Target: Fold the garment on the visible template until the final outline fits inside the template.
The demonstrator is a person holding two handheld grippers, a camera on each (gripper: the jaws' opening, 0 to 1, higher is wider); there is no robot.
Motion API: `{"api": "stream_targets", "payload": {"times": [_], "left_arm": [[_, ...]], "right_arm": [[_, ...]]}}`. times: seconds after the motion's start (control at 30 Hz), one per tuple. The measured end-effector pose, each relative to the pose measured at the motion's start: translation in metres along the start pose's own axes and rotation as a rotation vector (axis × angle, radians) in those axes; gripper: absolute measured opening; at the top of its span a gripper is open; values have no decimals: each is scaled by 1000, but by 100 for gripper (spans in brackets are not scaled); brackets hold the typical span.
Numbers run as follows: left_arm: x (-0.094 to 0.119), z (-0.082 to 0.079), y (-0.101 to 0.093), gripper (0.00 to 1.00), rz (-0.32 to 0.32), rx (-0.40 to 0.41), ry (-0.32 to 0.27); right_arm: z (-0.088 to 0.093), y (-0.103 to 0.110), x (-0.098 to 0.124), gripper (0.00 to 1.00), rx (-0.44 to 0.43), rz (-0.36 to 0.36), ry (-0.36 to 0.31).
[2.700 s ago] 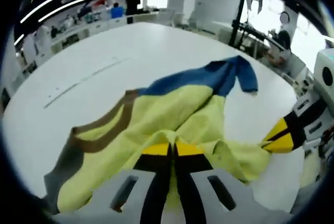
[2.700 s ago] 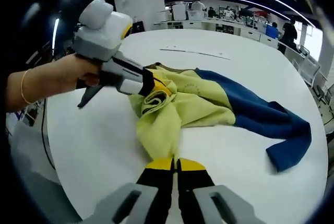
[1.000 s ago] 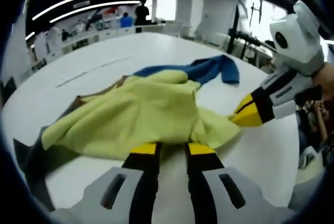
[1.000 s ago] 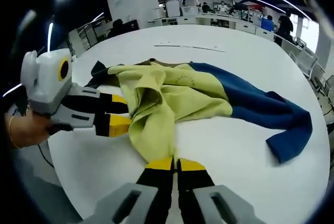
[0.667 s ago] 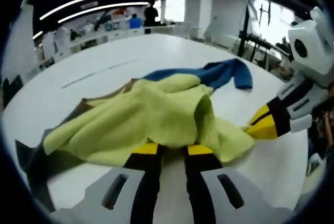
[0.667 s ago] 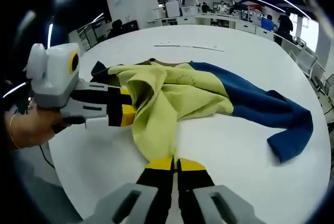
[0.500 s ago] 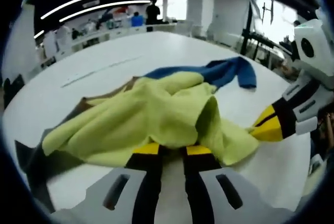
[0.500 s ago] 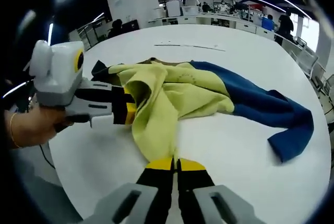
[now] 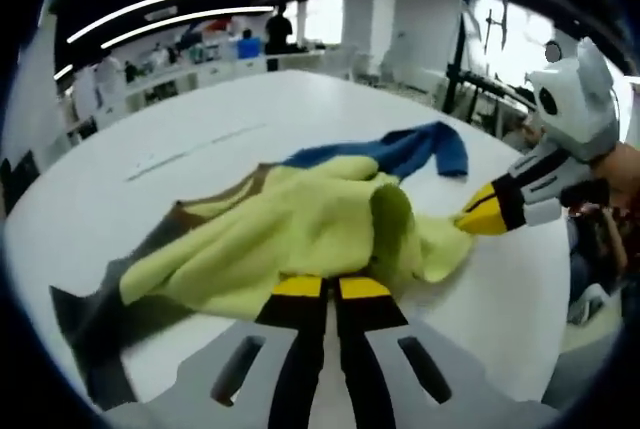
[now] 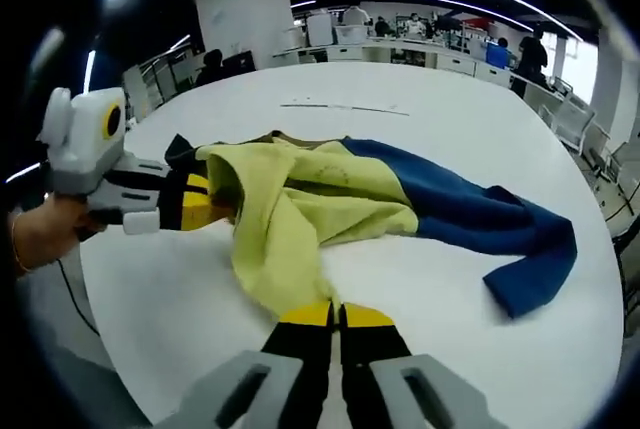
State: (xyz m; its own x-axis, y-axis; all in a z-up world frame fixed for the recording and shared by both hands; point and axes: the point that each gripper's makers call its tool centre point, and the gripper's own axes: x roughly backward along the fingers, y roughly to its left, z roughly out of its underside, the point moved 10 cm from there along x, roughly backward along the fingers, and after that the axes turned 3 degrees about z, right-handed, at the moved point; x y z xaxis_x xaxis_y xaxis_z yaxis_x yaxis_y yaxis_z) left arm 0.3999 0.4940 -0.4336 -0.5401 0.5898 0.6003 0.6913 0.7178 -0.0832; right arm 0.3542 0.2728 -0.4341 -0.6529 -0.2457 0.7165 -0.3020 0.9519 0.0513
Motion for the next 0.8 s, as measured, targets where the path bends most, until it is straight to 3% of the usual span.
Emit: {"api": "stream_targets", "payload": {"times": [0.27, 0.5, 0.8], "left_arm": [[33, 2, 9, 0, -1, 53, 4], [58, 2, 7, 0, -10, 46, 0], [88, 15, 6, 0, -14, 12, 80]], "right_arm": [[-10, -5, 21, 0, -2, 42, -76], [-11, -10, 39, 0, -21, 59, -107], [-8, -8, 63, 0, -54, 63, -140]]}}
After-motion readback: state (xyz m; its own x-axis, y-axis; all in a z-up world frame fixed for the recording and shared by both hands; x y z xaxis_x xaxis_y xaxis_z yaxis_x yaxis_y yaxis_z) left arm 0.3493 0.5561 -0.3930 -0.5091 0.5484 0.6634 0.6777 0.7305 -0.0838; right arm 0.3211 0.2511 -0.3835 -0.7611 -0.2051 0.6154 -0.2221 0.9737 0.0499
